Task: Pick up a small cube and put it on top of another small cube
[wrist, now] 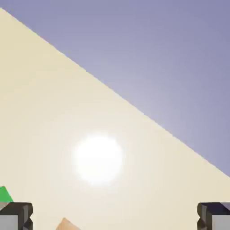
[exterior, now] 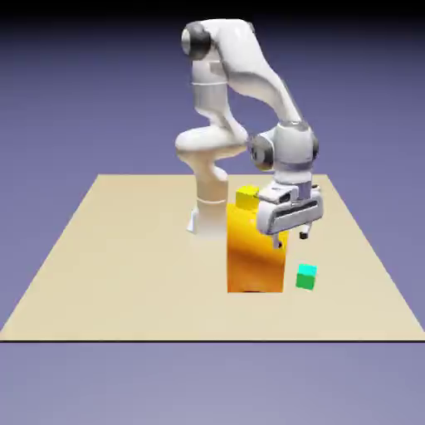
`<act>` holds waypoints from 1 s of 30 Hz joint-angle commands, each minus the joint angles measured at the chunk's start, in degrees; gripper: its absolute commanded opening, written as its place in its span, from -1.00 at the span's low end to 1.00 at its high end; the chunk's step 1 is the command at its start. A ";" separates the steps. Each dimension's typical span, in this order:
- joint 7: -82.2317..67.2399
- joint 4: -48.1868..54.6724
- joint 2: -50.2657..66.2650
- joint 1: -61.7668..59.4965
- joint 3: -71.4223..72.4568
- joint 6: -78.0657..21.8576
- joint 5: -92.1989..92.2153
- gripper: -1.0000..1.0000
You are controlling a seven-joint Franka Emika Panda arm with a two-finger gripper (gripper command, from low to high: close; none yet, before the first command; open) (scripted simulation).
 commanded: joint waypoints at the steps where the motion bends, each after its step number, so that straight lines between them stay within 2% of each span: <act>1: -0.51 1.28 2.06 2.18 -0.32 -2.03 -0.35 0.00; 11: -5.22 13.24 21.22 21.57 -3.34 -20.98 -3.59 0.00; 16: -4.70 10.00 27.52 20.68 -3.55 -11.39 -4.07 0.00; 17: -4.70 10.00 27.52 20.68 -3.55 -11.39 -4.07 -1.00; 22: -5.16 13.20 20.91 21.54 -3.35 -21.25 -3.59 -1.00; 30: -2.18 11.35 4.30 19.98 -4.00 -36.38 -3.19 -1.00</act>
